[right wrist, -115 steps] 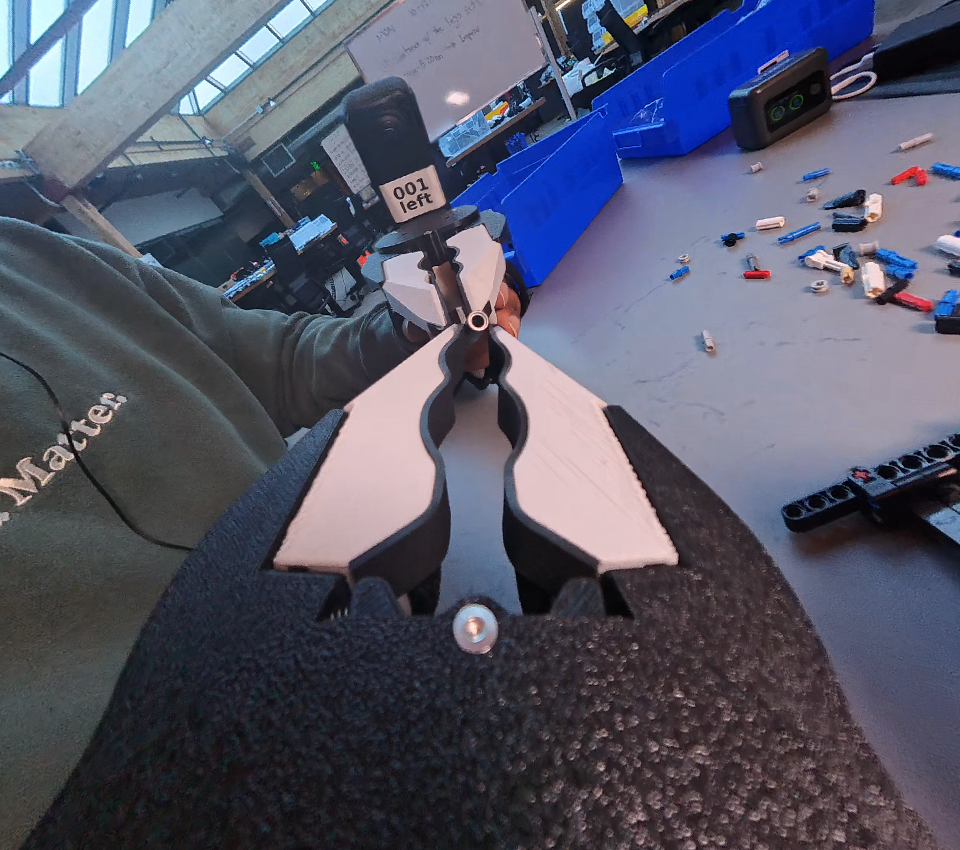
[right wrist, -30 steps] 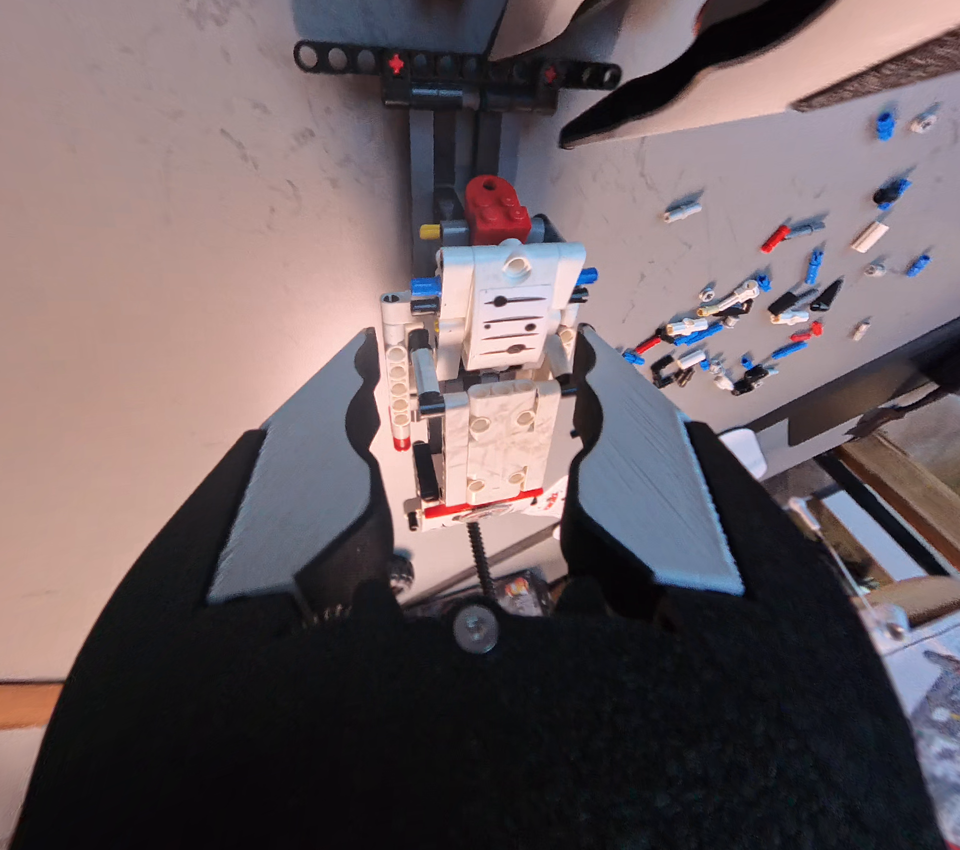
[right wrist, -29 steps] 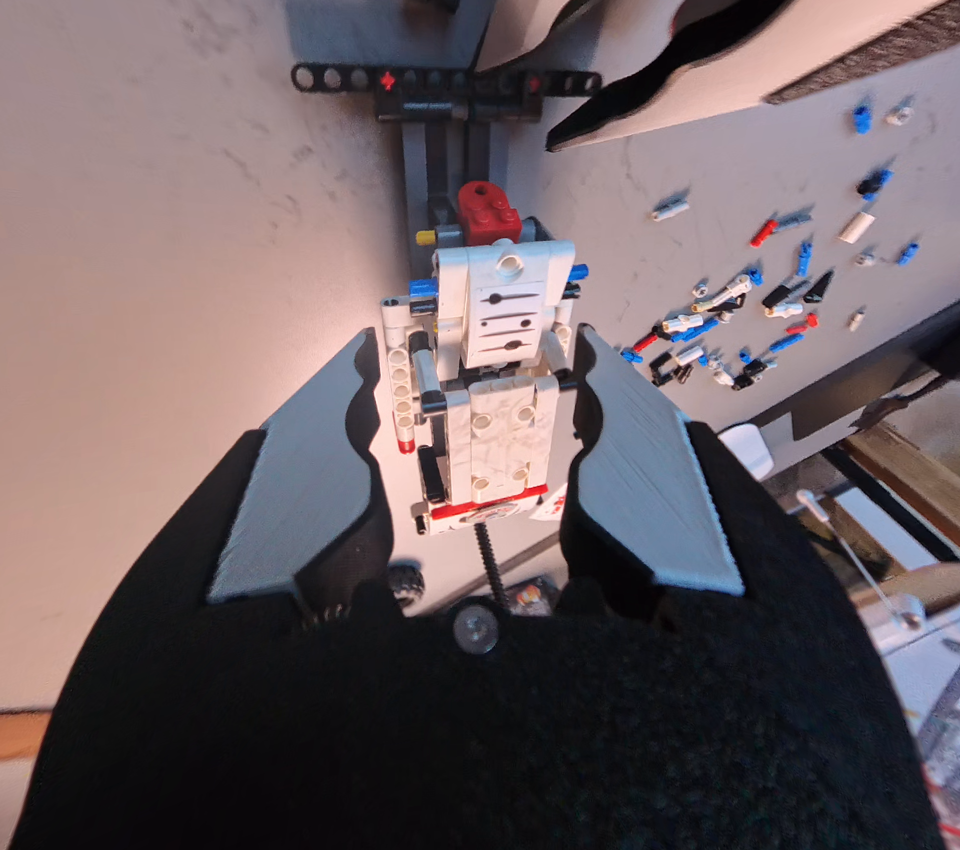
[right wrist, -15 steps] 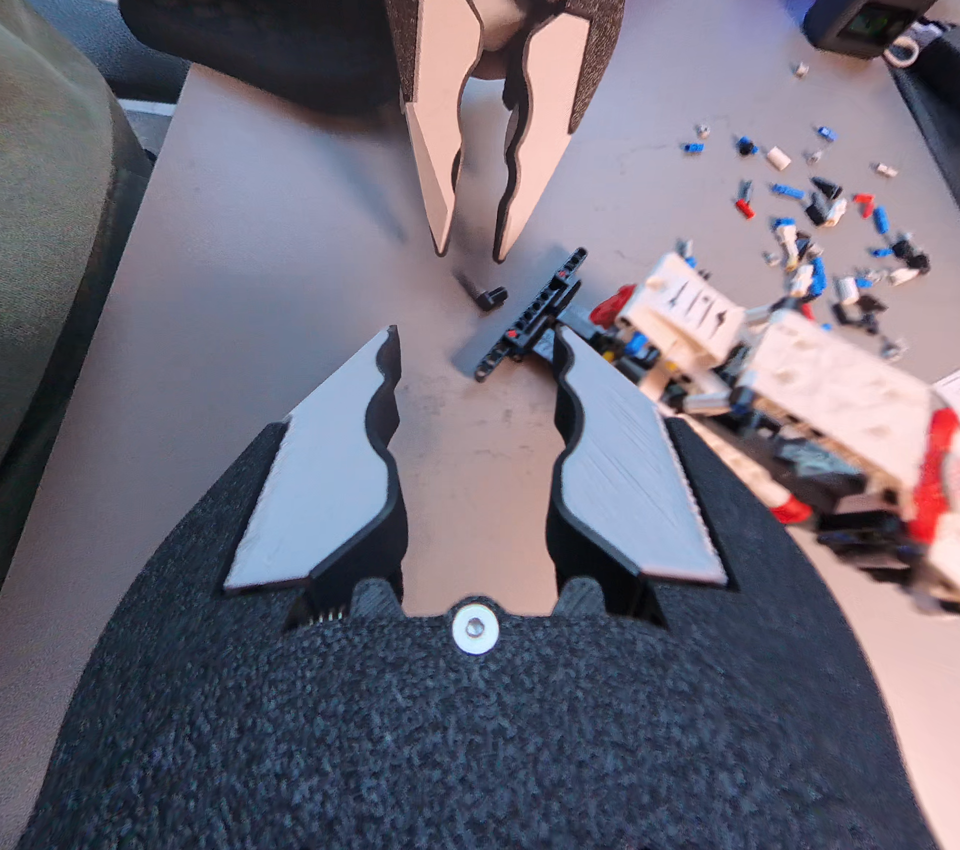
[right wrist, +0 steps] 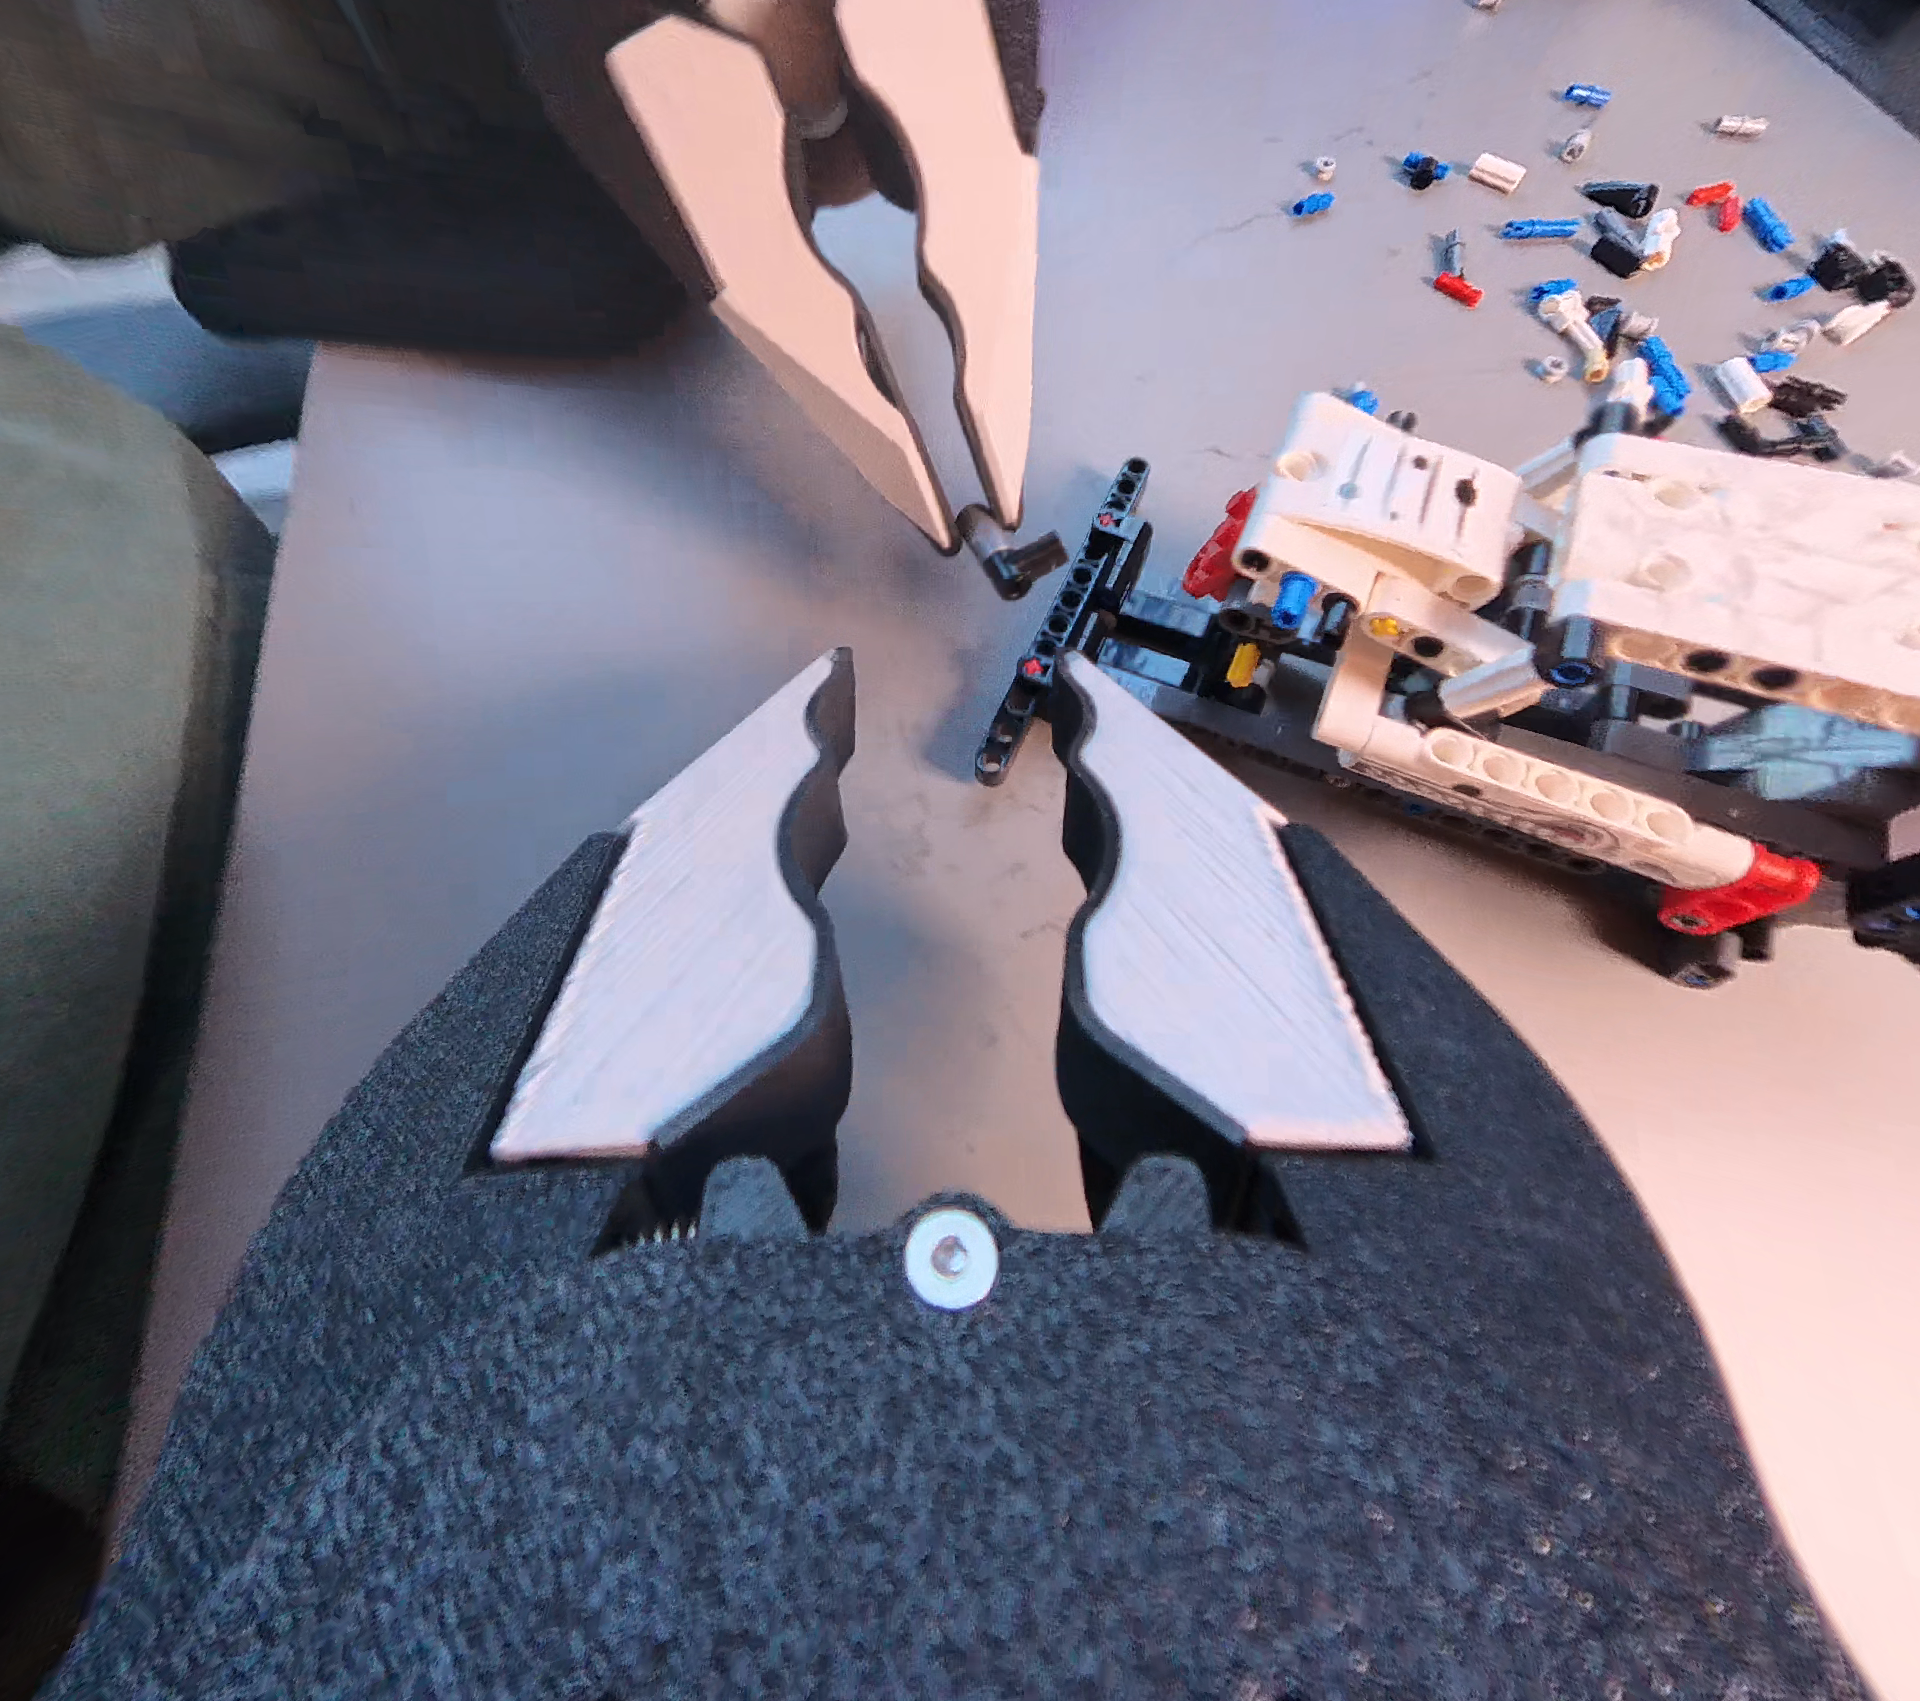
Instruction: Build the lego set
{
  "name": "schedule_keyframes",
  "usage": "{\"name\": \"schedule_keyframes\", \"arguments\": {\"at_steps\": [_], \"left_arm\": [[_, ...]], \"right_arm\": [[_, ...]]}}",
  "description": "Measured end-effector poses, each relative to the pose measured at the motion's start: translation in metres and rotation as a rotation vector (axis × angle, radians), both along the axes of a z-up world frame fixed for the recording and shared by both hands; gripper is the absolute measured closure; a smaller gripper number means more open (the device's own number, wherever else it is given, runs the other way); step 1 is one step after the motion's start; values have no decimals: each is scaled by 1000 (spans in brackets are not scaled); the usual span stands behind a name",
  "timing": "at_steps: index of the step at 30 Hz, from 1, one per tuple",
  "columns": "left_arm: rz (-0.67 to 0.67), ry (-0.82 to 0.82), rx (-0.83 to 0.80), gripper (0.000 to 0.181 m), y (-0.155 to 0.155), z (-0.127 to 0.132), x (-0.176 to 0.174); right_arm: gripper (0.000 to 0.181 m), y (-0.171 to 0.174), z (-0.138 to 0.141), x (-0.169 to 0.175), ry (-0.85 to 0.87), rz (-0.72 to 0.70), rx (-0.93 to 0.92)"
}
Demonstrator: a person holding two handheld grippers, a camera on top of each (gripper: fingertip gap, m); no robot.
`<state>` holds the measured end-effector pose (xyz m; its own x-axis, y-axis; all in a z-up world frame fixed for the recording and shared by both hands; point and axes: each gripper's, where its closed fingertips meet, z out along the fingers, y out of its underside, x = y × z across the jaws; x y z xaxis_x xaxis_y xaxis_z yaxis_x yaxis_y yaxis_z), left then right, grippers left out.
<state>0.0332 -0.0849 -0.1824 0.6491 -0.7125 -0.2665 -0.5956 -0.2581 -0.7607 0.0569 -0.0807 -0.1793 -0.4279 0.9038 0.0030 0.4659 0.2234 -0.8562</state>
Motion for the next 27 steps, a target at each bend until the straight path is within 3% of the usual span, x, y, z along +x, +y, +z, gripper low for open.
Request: {"name": "schedule_keyframes", "arguments": {"at_steps": [3,8,13,19,22,27], "left_arm": [[2,8,167,174,5,24,6],[-8,98,296,174,10,31,14],[-21,134,324,174,10,31,21],[-8,138,338,174,11,31,20],[2,27,254,167,13,26,19],[188,-101,-77,143,22,-10,-22]], "right_arm": [[147,6,18,-3,39,-63,-156],[154,6,37,-6,78,-108,-302],[170,7,33,-7,66,-119,-290],[171,7,32,-7,74,-110,-271],[173,13,31,-8,128,-117,-189],[174,50,28,0,234,-201,129]]}}
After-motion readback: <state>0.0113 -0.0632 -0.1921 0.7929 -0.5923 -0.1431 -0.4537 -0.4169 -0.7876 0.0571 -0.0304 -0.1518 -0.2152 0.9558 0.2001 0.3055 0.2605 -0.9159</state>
